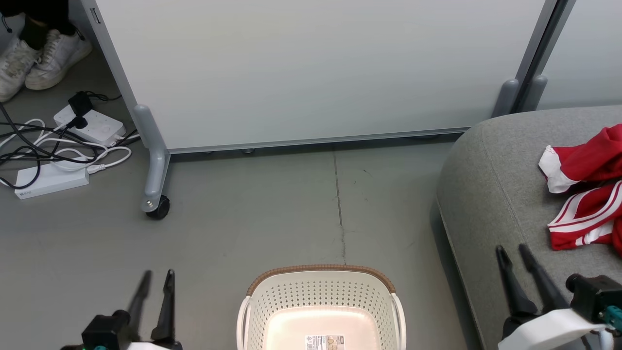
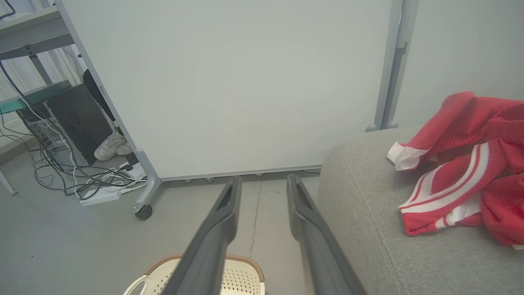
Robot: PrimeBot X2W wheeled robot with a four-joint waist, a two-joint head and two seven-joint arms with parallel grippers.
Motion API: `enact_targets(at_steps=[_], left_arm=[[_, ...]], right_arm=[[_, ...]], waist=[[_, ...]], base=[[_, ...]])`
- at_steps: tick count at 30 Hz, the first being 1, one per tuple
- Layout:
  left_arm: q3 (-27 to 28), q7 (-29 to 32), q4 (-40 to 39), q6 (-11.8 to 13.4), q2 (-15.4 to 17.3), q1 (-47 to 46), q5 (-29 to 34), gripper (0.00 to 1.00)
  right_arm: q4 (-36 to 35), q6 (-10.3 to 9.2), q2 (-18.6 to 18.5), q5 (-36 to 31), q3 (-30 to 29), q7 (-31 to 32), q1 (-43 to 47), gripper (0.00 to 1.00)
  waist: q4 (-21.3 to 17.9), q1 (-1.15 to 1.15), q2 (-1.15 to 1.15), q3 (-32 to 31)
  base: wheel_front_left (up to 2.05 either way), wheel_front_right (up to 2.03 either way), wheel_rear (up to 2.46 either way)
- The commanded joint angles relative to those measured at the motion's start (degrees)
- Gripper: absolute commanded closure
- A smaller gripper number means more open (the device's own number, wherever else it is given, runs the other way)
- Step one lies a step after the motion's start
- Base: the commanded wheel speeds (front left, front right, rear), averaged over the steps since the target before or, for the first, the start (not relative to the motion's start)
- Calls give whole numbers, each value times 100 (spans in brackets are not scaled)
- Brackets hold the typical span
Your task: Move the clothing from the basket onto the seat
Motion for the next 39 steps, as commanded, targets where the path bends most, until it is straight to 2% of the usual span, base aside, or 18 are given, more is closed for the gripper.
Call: enact_targets(at_steps=[1, 22, 39], left_arm=[[-4, 1, 34, 0, -11, 12, -4, 100], [211, 355, -69, -291, -192, -142, -2018, 100], [345, 575, -147, -472, -300, -240, -3282, 100]], right_arm=[[31, 0, 12, 0, 4, 0, 20, 100], [440, 0, -58, 2151, -226, 316, -278, 100], [690, 1, -90, 3477, -394, 536, -473, 100]], waist=[[0, 0, 0, 0], [-29, 0, 0, 19], [-52, 0, 0, 35]], base=[[0, 0, 0], [0, 0, 0], [0, 0, 0]])
